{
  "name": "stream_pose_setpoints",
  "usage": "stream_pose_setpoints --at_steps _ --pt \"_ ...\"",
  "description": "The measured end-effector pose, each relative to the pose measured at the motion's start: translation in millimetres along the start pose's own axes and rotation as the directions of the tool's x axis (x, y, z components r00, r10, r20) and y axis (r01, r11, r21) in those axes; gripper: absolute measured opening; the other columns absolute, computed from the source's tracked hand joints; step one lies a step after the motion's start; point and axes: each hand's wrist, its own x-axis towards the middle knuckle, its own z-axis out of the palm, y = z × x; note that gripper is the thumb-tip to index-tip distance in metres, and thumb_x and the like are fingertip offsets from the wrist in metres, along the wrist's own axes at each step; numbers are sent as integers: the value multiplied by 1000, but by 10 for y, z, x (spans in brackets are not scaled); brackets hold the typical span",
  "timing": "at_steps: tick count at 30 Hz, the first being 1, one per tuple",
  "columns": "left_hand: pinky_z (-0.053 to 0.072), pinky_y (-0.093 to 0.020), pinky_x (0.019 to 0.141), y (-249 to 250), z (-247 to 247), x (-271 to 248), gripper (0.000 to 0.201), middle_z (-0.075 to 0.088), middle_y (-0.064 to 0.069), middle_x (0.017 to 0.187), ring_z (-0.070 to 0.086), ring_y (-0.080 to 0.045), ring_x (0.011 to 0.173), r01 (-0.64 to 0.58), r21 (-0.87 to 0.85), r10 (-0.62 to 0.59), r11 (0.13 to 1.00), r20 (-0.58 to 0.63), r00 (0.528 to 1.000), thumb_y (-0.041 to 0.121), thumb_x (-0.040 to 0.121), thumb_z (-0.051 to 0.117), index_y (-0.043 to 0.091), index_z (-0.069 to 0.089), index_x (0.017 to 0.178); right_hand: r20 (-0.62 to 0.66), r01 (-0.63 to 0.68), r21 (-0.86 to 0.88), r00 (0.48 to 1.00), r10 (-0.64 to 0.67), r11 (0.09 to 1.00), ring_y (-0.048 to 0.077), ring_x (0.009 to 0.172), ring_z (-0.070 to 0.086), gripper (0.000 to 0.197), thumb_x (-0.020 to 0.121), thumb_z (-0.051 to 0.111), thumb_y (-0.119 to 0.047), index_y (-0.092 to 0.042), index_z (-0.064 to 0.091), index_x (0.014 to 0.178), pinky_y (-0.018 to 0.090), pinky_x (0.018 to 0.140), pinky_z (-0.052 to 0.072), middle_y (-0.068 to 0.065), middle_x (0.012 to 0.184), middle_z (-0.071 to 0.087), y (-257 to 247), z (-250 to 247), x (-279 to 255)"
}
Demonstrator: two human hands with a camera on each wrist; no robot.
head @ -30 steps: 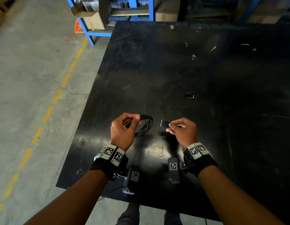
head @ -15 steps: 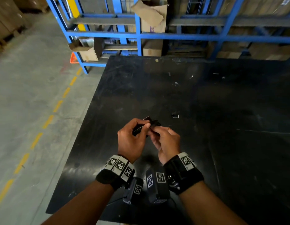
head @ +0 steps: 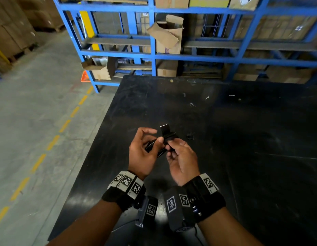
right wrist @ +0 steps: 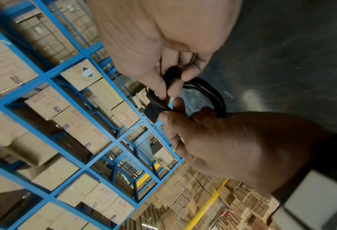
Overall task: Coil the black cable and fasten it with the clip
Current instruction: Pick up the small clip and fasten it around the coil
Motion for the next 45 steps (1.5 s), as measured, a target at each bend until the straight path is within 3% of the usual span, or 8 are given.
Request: stream_pose_setpoints --at_steps 5,19,21,23,28,34,40,45 --pt "58 -34 78 13 -3 77 11 75 -4 74 72 -15 73 164 -74 -155 984 116 981 7 97 68 3 72 106 -1 85 -63 996 -85 994 8 62 60 19 90 65 7 -11 66 90 21 63 43 3 71 66 -54 -33 -13" --pt "52 -21 70 79 -41 65 14 70 -11 71 67 -12 68 171 -93 -163 981 88 983 6 99 64 -4 70 92 169 366 -335 930 -327 868 10 74 72 18 84 77 5 -3 70 99 19 69 53 8 84 77 -42 -131 -112" --pt "49 -17 66 87 -53 62 15 68 -10 70 64 -7 63 175 -109 -168 978 73 983 5 99 64 -6 70 92 251 539 -463 841 -479 704 8 78 74 22 81 80 4 -6 72 98 17 69 55 4 90 77 -29 -165 -129" --pt "47 -14 64 89 -72 51 16 67 -11 70 62 -3 60 179 -100 -173 979 69 982 6 99 64 -8 69 93 387 683 -601 702 -598 414 8 76 70 23 79 82 -1 -14 73 96 14 68 53 -5 91 75 -7 -214 -130" --pt "46 -11 62 116 -110 28 17 67 -13 70 60 1 56 179 -73 -173 981 81 982 5 99 64 -9 71 92 704 789 -592 407 -582 -165 9 80 56 20 77 73 -2 -12 69 94 13 74 45 -1 90 66 -30 -281 -123" --pt "42 -9 61 159 -129 43 16 68 -8 67 58 3 54 173 -7 -172 985 93 981 8 98 66 -4 73 90 838 741 -497 275 -471 -452 22 84 58 18 74 75 -3 -9 69 90 29 76 47 3 86 62 -151 -328 -52" --pt "56 -27 75 140 -185 47 9 74 -1 68 71 -10 68 123 124 -140 985 144 980 14 96 71 8 76 92 901 777 -400 239 -361 -486 23 84 59 7 87 69 -12 -8 70 93 38 72 52 5 88 61 -398 -302 -15" --pt "59 -34 75 205 -217 37 7 75 0 68 73 -14 69 65 218 -119 974 242 963 21 95 72 18 77 91 893 842 -432 348 -286 -325 14 106 61 6 87 74 -13 -13 71 92 33 89 55 1 116 63 -591 -311 0"
